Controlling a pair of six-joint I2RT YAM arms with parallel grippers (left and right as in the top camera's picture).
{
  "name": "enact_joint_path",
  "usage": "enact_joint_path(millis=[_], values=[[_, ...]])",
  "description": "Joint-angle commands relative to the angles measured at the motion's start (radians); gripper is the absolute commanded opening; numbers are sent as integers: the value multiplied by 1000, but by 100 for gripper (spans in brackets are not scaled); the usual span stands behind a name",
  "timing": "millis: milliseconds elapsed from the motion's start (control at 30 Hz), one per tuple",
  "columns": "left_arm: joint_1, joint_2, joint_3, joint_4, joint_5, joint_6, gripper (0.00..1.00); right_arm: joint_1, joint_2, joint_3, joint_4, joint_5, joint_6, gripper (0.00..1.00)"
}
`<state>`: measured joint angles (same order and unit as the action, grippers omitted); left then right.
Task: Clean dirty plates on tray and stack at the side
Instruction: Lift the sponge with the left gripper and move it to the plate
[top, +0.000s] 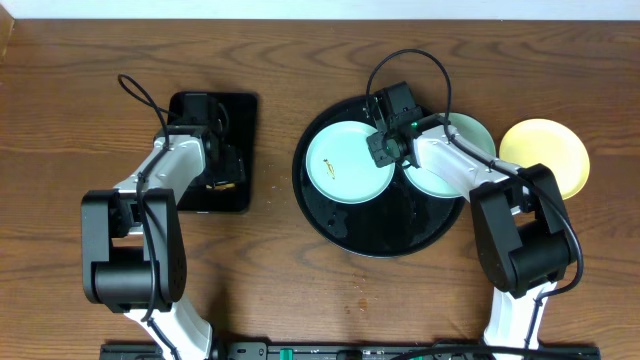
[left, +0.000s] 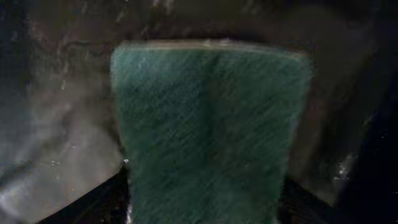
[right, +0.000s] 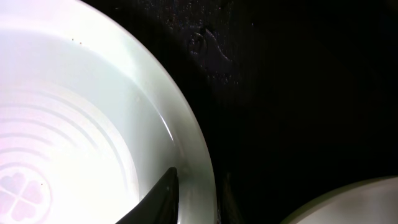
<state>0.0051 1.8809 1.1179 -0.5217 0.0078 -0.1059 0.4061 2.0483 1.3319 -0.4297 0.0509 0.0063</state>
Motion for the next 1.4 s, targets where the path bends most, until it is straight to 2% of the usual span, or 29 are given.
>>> enact_joint_path(millis=[0, 100, 133, 200, 233, 367, 500, 700, 867, 1067, 1367], values=[[0, 28, -76, 65, -20, -3, 66, -3, 13, -8, 0, -7, 4, 21], [0, 28, -103, 145, -20, -3, 49, -1, 13, -8, 0, -7, 4, 21], [0, 28, -102, 163, -20, -3, 40, -1, 13, -8, 0, -7, 4, 22], [0, 23, -100, 196, -20, -3, 13, -1, 13, -8, 0, -7, 4, 23], [0, 19, -97, 204, -20, -3, 8, -1, 13, -8, 0, -7, 4, 23], [0, -29, -52, 182, -20, -3, 7, -1, 13, -8, 0, -7, 4, 28], [0, -165, -41, 160, -20, -3, 7, -1, 13, -8, 0, -7, 4, 31], [0, -416, -41, 141, -20, -3, 8, -1, 13, -8, -1, -7, 4, 45], [0, -550, -42, 141, -20, -3, 7, 0, 13, -8, 0, -7, 4, 54], [0, -588, -42, 132, -20, 5, 7, -1, 13, -8, -1, -7, 4, 69], [0, -576, -52, 134, -24, 24, 7, 6, 13, -8, 0, -7, 4, 78]])
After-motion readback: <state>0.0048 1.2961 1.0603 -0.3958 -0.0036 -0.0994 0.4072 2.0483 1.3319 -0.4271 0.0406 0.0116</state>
